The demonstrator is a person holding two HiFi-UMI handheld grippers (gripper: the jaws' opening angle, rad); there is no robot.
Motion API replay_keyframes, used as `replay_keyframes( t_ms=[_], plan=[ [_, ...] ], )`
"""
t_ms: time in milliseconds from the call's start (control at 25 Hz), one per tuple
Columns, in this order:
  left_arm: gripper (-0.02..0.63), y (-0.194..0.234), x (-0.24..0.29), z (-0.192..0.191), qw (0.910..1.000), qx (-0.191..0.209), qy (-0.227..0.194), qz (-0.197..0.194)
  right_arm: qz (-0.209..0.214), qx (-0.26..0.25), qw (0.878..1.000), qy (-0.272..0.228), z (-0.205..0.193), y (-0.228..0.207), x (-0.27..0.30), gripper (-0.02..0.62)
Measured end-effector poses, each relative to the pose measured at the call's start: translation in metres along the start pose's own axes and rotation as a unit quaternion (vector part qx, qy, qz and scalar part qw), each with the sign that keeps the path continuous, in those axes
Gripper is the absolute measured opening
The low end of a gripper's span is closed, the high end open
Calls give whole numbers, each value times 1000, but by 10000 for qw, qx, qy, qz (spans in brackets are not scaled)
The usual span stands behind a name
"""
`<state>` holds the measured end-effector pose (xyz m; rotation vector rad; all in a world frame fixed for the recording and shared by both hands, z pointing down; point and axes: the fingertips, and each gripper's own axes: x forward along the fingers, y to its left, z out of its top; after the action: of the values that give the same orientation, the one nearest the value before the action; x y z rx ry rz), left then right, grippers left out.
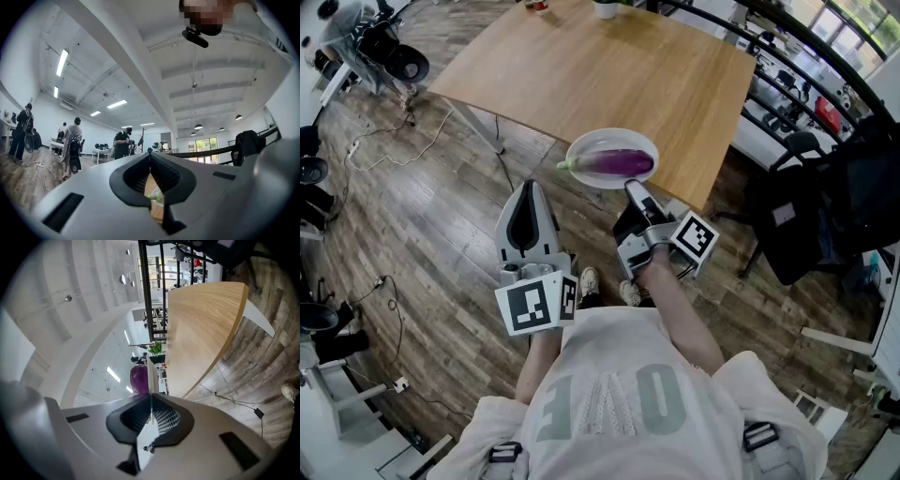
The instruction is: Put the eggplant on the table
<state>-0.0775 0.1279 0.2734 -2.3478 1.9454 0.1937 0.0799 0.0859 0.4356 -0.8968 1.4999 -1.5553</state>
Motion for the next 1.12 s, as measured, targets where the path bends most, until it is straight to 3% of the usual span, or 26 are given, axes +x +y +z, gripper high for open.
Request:
replay_keyframes(
  t_ms=[560, 1120],
  plan=[
    [9, 10, 9, -7, 9999, -76, 14, -75, 20, -48, 9998, -210, 4, -4, 5, 26],
    [9, 95, 52, -17, 9991, -123, 41, -403, -9, -169, 9966, -804, -15, -8, 55, 26]
  ],
)
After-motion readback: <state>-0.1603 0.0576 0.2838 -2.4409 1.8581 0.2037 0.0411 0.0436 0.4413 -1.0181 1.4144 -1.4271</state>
